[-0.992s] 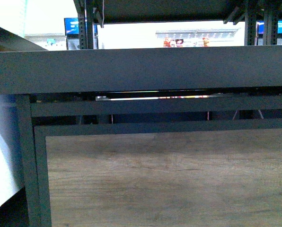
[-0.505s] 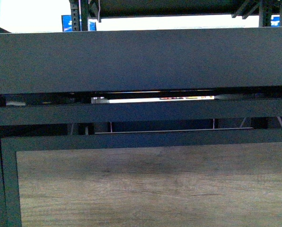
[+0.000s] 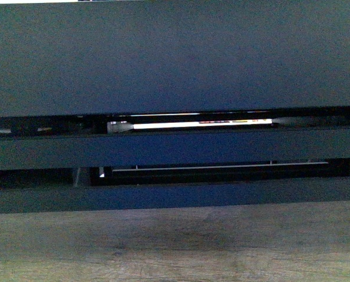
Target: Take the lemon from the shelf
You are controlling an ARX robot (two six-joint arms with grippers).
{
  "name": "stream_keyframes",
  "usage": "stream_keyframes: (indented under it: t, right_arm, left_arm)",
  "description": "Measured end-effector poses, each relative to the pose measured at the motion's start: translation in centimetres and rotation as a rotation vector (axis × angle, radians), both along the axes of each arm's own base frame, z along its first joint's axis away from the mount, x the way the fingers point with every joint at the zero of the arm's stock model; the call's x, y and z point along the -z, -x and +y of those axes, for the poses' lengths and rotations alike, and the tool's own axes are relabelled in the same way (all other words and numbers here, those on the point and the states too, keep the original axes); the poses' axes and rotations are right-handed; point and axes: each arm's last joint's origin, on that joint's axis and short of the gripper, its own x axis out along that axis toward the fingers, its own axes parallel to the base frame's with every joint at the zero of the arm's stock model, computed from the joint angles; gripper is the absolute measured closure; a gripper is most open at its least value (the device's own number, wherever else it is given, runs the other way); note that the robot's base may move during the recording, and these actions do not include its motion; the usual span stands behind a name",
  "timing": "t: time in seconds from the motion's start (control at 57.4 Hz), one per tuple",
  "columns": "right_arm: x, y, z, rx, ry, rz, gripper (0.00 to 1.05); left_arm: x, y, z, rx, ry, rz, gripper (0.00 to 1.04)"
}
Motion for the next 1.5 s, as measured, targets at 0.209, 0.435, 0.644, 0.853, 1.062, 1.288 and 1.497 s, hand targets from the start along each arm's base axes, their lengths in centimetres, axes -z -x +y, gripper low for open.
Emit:
stream_keyframes:
  t: [0.209,0.435,0.644,0.853,1.062,1.288,1.497]
  right_arm:
    - [0.0,0.0,0.0,0.0,0.0,0.0,0.07]
    - [0.0,0.0,0.0,0.0,0.0,0.0,0.07]
    - [0.0,0.0,0.0,0.0,0.0,0.0,0.07]
    - [0.0,0.0,0.0,0.0,0.0,0.0,0.07]
    - [0.0,0.0,0.0,0.0,0.0,0.0,0.07]
    - [0.0,0.0,0.0,-0.001,0.0,0.0,0.07]
    - [0.0,0.0,0.0,0.0,0.001,0.0,0.07]
  left_arm:
    - [0.0,0.0,0.0,0.001,0.0,0.0,0.08]
    - [0.0,0.0,0.0,0.0,0.0,0.0,0.08]
    - [-0.01,0.0,0.0,0.0,0.0,-0.001,0.08]
    - [-0.01,0.0,0.0,0.001,-0.001,-0.001,0.08]
    - [-0.01,0.0,0.0,0.0,-0.001,-0.001,0.08]
    - [-0.01,0.0,0.0,0.001,0.0,-0.001,0.08]
    - [-0.01,0.0,0.0,0.0,0.0,-0.001,0.08]
